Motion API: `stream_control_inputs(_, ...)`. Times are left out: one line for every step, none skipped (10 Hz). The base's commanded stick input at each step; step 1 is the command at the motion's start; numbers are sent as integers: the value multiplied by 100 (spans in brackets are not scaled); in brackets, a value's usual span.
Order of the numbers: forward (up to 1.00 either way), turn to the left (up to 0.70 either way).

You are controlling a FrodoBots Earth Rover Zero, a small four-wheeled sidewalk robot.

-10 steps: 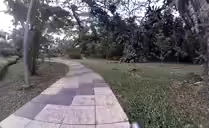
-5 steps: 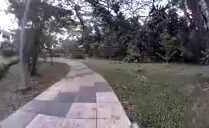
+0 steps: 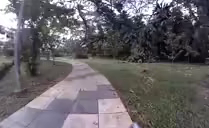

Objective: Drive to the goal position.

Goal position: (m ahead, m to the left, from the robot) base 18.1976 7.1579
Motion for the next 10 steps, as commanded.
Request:
stream_control_inputs(70, 14)
stream_control_inputs(70, 14)
stream_control_inputs(70, 14)
stream_control_inputs(70, 14)
stream_control_inputs(70, 14)
stream_control_inputs(70, 14)
stream_control_inputs(70, 14)
stream_control_inputs(70, 14)
stream_control_inputs(70, 14)
stream_control_inputs(70, 14)
